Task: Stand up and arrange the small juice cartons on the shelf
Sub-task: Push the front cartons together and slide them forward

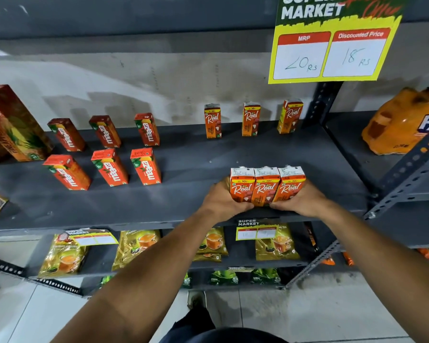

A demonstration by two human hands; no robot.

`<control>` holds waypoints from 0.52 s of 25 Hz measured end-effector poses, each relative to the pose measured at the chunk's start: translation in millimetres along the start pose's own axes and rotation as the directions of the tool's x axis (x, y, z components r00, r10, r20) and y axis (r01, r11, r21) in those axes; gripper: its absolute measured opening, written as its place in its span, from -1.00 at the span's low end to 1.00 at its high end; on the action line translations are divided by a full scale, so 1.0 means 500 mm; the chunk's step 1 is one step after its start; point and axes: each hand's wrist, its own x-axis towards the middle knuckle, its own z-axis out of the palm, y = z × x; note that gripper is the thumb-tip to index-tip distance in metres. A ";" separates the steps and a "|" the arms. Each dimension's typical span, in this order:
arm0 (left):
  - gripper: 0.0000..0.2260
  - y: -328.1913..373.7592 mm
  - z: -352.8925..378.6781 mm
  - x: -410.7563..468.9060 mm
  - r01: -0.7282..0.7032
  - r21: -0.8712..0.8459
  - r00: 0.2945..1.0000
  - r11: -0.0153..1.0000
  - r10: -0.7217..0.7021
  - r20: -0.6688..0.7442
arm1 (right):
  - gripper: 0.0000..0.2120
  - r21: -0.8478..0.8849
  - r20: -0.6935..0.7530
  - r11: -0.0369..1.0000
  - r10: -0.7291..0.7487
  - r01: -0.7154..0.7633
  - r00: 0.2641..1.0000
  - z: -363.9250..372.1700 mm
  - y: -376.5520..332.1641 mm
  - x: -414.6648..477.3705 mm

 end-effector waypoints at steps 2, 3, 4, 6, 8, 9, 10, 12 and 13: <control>-0.36 -0.002 0.000 -0.003 -0.013 0.016 1.000 1.000 0.013 -0.009 | -0.58 -0.007 -0.006 1.000 0.002 -0.002 1.000 0.002 -0.001 -0.004; -0.36 -0.003 0.000 -0.005 -0.019 0.028 1.000 0.999 0.019 -0.012 | -0.58 -0.003 -0.004 1.000 0.000 0.000 1.000 0.002 -0.001 -0.005; -0.36 -0.003 0.000 -0.005 -0.026 0.041 1.000 0.999 0.026 -0.014 | -0.59 0.000 -0.002 1.000 -0.006 0.006 1.000 0.001 0.001 -0.005; -0.35 -0.004 -0.001 -0.005 -0.043 0.056 0.999 0.998 0.044 -0.014 | -0.59 0.003 -0.003 1.000 -0.019 0.019 1.000 0.001 0.000 -0.006; -0.33 -0.004 -0.001 -0.003 -0.052 0.047 0.999 0.998 0.052 -0.009 | -0.58 0.003 -0.002 1.000 -0.022 0.022 1.000 0.001 0.001 -0.003; -0.31 -0.005 0.002 -0.003 -0.055 0.038 0.998 0.998 0.056 -0.011 | -0.58 -0.004 -0.002 1.000 -0.019 0.019 1.000 0.001 0.000 -0.003; -0.28 -0.005 0.004 -0.003 -0.059 0.034 0.998 0.998 0.059 -0.011 | -0.55 -0.015 0.000 1.000 -0.021 0.021 1.000 0.001 0.000 -0.003; -0.19 -0.004 0.002 -0.003 -0.069 0.006 0.998 0.998 0.069 0.012 | -0.27 -0.046 0.009 0.998 -0.052 0.052 0.999 -0.003 -0.003 -0.007; -0.12 -0.007 -0.004 -0.006 -0.085 -0.041 0.996 0.996 0.086 0.030 | -0.02 -0.025 -0.002 0.997 -0.076 0.076 0.997 -0.007 0.000 -0.014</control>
